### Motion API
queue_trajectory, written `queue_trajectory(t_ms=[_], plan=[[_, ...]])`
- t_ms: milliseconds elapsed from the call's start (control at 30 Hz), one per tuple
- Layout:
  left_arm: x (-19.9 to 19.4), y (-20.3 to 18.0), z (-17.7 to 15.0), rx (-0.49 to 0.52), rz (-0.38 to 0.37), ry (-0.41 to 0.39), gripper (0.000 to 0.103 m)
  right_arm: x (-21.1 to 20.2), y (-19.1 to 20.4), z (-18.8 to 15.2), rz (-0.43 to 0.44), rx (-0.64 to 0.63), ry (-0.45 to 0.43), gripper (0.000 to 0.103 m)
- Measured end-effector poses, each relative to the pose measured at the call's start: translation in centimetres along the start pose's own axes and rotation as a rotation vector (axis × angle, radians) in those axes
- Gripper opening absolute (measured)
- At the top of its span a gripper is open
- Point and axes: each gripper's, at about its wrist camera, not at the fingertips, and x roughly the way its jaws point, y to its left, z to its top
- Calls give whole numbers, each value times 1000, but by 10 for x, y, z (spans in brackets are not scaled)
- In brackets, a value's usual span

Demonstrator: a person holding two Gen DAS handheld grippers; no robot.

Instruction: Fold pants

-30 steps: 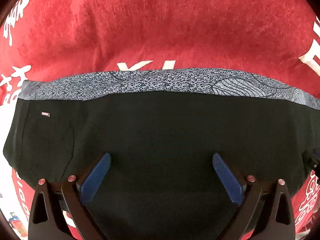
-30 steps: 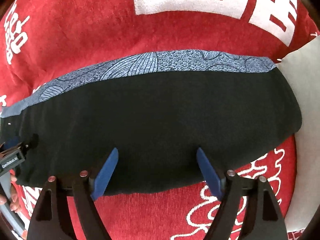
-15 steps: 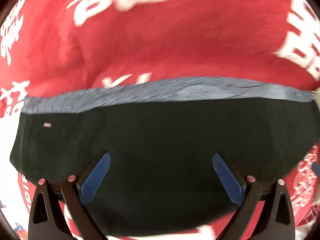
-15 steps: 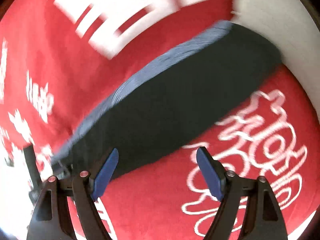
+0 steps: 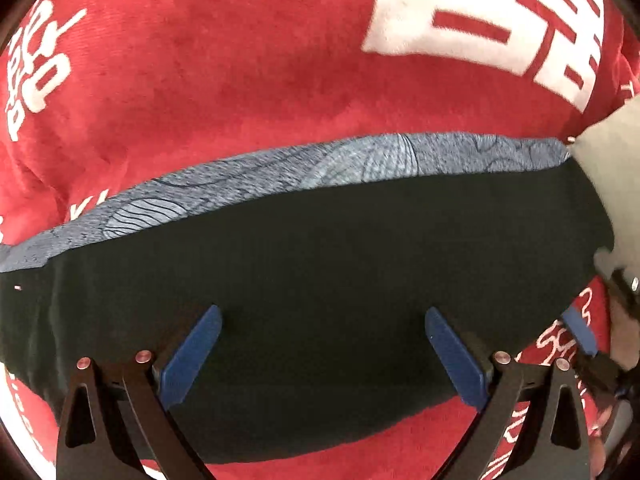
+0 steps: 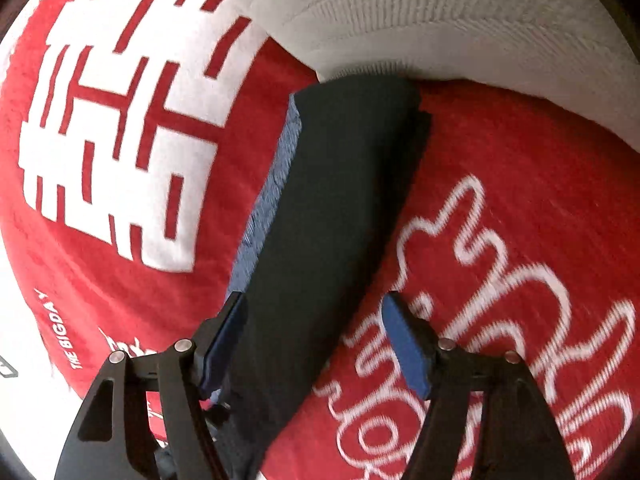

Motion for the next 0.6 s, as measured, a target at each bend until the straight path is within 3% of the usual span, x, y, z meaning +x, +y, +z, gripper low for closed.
queue_trajectory(t_ms=[167,300,333,400,467,500,567,600], plan=[[3,-9,3,13,21,-2,102,19,6,13,39,-10,-39,73],[-17,-18,6,15,5,-31,100,27,9,21,44,2,-48,72],[-24,-20,8,16,-10,-48,90,29,9,23,38,11,-40,66],[-32,-26,9,28,-39,-63,80,31,8,26,-35,22,-11,13],[-31,-32,8,40,-91,-62,71,32,8,27,-52,10,9,12],[-26,-35,6,48,-112,-53,61,31,11,27,-67,-17,14,12],[-7,-36,-6,60,-149,-28,60,28,25,25,-94,-92,9,12],[-2,-39,-14,70,-147,-62,60,27,33,23,-107,-137,4,12]])
